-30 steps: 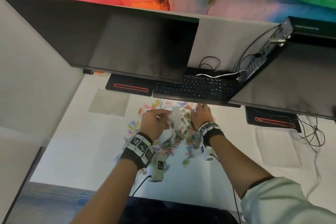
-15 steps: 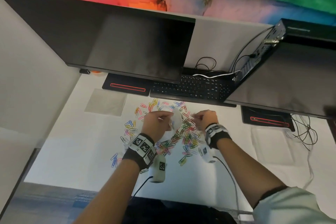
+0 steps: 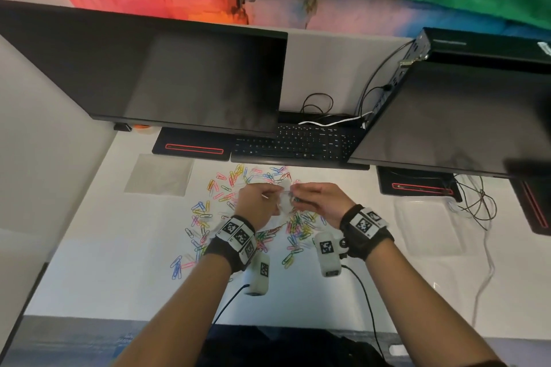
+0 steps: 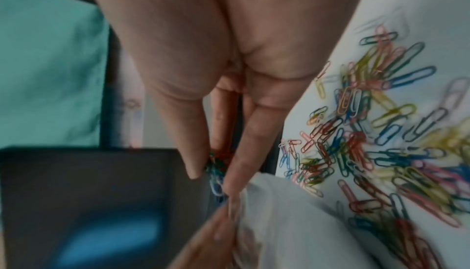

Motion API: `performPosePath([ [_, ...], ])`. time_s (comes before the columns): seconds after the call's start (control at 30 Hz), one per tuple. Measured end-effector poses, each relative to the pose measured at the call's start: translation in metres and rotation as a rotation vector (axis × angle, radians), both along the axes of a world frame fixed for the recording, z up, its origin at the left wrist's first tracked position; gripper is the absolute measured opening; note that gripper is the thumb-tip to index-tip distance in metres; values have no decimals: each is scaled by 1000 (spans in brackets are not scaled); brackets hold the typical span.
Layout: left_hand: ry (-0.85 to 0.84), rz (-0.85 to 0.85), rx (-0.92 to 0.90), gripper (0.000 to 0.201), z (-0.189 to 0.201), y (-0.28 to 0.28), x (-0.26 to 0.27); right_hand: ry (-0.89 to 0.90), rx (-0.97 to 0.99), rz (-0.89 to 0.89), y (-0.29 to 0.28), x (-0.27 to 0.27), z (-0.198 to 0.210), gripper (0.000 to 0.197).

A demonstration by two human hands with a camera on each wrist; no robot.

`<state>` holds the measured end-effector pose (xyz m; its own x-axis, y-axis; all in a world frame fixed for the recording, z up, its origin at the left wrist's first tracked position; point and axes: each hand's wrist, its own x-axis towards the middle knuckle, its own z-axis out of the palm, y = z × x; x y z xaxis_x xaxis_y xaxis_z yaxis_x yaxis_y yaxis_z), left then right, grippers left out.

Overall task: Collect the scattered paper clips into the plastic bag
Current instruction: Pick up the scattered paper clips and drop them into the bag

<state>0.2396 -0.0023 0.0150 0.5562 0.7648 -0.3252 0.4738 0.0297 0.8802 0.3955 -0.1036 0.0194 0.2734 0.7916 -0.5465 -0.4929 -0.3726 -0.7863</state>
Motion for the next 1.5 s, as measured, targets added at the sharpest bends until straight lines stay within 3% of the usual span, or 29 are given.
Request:
performPosePath([
  [0.2, 10, -38, 58, 18, -2, -6, 7, -813, -129, 187, 11, -23, -10, 15],
  [0.27, 18, -48, 85, 17, -5, -6, 7, -949, -159, 192, 15, -27, -9, 6],
  [0.4, 19, -62, 87, 19, -8, -5, 4, -1140, -142, 292, 17, -31, -7, 9],
  [0.67, 2, -59, 77, 19, -4, -6, -1, -1187, -140, 314, 18, -38, -8, 20],
  [0.87, -3, -35, 59, 18, -2, 0, -10, -1004, -35, 459, 11, -32, 5, 32],
  [0.97, -19, 6, 38, 19, 2, 3, -15, -791, -37, 201, 4, -8, 10, 26],
  [1.03, -25, 25, 32, 20, 3, 6, -19, -826, -172, 29, -7, 15, 3, 26],
  [1.1, -36, 40, 28, 20, 4, 9, -24, -918, -461, 93, -22, 39, -14, 46],
  [1.17, -47, 65, 16, 19, 3, 11, -28, -940, -743, 338, -37, 51, -35, 89],
  [1.23, -54, 84, -8, 19, 3, 12, -30, -1034, -777, 468, -44, 51, -57, 105],
  [1.33, -59, 94, -22, 17, 1, 12, -32, -1209, -601, 476, -38, 43, -78, 97],
  [1.5, -61, 94, -37, 18, 4, 11, -30, -1486, -415, 608, -13, 25, -90, 54],
])
